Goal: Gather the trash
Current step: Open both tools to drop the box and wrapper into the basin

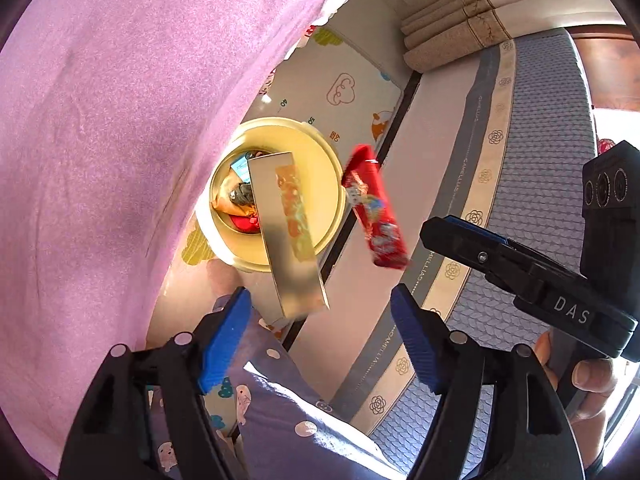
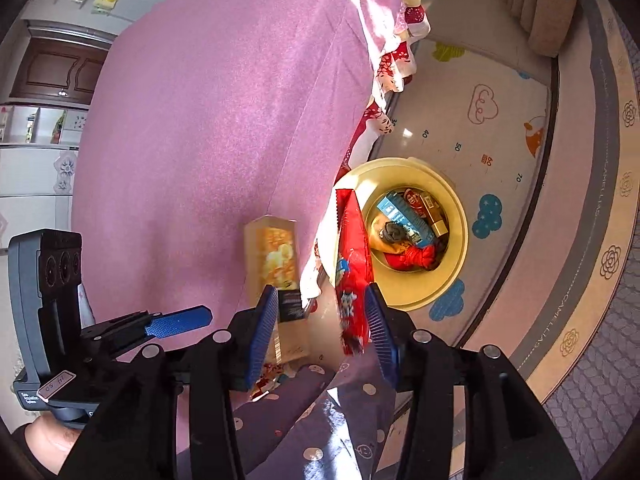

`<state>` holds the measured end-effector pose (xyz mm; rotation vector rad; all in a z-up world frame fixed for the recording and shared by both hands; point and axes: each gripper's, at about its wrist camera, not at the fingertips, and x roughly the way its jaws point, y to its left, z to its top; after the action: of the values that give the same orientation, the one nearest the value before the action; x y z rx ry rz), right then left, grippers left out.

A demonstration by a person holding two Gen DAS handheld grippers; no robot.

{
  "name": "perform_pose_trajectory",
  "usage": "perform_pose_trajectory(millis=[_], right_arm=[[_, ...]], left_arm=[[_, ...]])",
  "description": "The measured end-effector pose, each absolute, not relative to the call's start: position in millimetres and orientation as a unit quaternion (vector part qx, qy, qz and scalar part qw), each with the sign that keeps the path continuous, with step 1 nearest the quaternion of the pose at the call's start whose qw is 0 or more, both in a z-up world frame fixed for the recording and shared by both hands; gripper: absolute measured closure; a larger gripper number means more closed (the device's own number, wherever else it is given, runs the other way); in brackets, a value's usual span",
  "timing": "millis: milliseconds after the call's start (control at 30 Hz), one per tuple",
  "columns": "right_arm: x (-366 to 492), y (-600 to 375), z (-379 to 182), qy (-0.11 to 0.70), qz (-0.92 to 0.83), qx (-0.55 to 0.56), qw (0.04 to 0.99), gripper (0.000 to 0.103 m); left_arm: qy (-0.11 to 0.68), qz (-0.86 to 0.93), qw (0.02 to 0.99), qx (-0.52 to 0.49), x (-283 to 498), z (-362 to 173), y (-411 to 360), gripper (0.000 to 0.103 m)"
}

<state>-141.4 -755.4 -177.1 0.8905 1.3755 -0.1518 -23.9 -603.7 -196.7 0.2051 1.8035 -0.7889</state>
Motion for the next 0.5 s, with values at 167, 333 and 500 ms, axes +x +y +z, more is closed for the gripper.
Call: perform_pose_trajectory(millis=[167,333,500], right_arm=[[-141.8,-754.3,-177.5,0.618,-0.062,0.398,0.675,0.058],[-135.3,-748.3,-174.0,0.622,-0.053,0.396,0.673,0.058],[-124.6,-744.9,-162.7,0.618,-0.044,0.393,0.680,0.058]], left_arm=[[0.766,-0.323,0.549,0.090,-22.6,-200.1,-606.5,0.031],[0.765,-0.323,0.551,0.086,-21.1,-197.3,-600.2,0.031],[0.758,-0.327,0.560,0.075,-16.0,-187.3,-596.1,0.031]])
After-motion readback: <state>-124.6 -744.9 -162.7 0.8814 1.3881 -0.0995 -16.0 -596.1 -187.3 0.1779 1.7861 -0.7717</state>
